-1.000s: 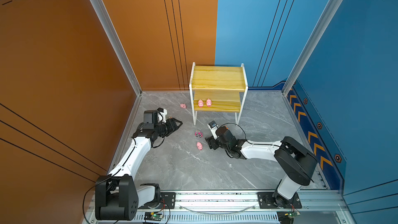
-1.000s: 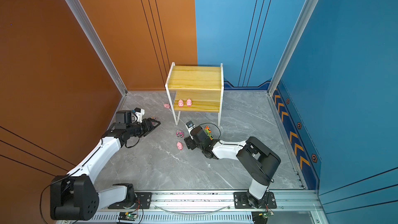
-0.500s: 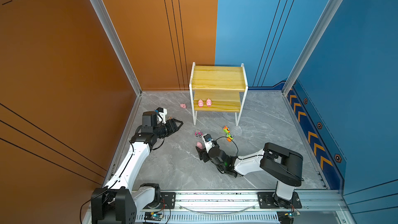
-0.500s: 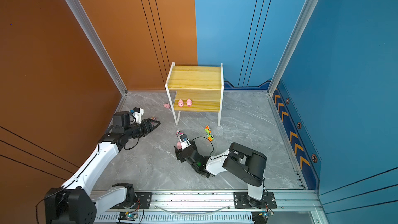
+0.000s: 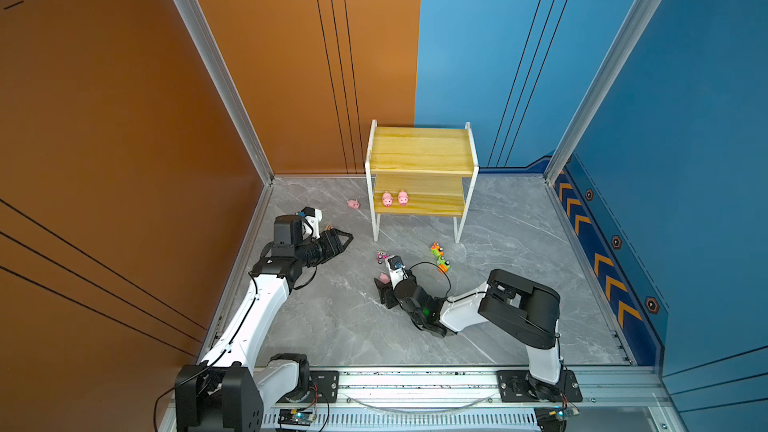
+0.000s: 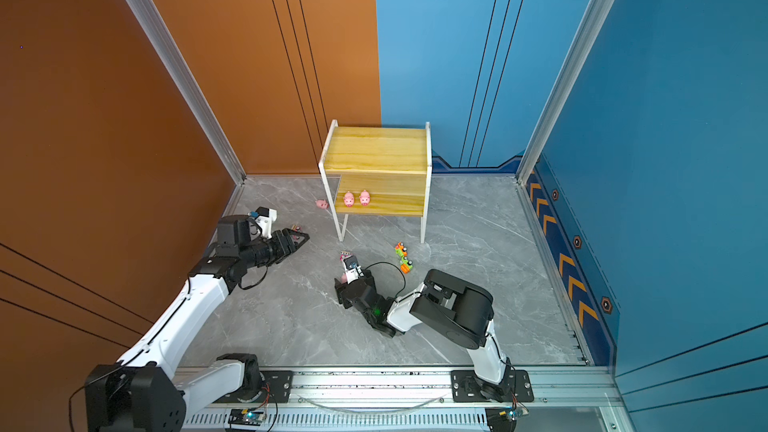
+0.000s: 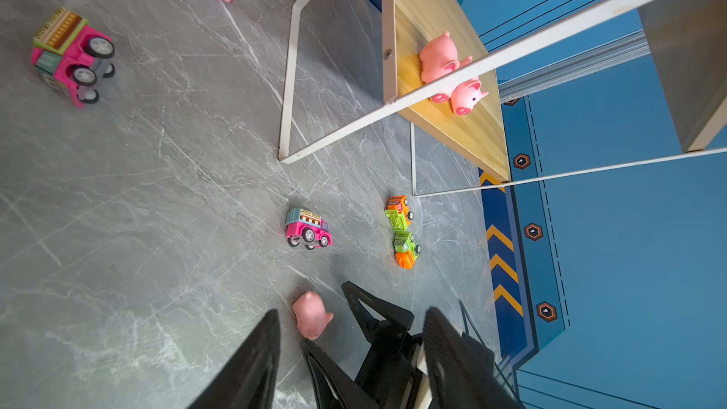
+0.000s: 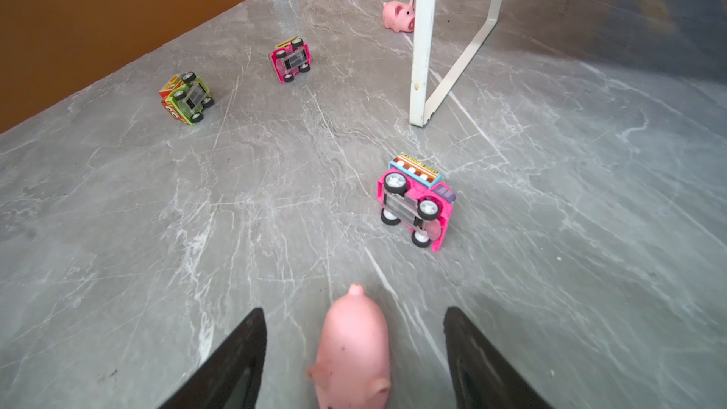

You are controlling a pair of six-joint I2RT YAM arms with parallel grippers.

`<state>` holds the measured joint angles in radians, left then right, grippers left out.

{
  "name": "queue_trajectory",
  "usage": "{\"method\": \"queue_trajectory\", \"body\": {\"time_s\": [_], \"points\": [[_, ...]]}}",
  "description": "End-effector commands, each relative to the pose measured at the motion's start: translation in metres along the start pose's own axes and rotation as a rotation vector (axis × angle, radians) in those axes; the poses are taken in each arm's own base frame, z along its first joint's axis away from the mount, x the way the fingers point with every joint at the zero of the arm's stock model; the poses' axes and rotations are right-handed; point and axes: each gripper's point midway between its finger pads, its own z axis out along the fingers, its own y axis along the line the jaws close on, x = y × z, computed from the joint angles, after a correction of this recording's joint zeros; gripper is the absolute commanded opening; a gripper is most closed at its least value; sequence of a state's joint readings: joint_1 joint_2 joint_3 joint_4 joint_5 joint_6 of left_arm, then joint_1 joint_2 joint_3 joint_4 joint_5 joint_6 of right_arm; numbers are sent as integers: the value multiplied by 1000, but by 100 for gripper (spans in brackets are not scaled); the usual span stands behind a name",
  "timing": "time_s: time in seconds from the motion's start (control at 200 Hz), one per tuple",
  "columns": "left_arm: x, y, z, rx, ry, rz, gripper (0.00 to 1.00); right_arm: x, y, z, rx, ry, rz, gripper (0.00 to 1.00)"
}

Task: Place and organize the plastic toys onto the shelf

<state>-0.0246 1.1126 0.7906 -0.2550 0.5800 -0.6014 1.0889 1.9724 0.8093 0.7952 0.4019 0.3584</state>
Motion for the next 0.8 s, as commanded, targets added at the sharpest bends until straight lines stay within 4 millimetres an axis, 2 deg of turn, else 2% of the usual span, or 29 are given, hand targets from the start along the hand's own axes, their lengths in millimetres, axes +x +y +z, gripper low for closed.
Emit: {"method": "queue_trajectory", "body": {"time_s": [0.0,0.245,0.385,0.496,0.701,0.796], "points": [[-1,4,-2,-9,-11,9,59,11,-3,7,11,52,11,68],[-2,6,0,-9,-7,0,59,18,2,15,6,101,-3,68],[-3,7,-1,-12,-10,-5,59,22,-6,18,29,129,23,67],[-3,8,0,-13,-9,-7,59,24,-10,19,46,147,38,63],[-4,9,0,-13,-10,-11,59,28,-5,24,40,183,28,57],[-3,9,0,-14,-8,-13,59,30,-2,26,31,198,23,51]]}}
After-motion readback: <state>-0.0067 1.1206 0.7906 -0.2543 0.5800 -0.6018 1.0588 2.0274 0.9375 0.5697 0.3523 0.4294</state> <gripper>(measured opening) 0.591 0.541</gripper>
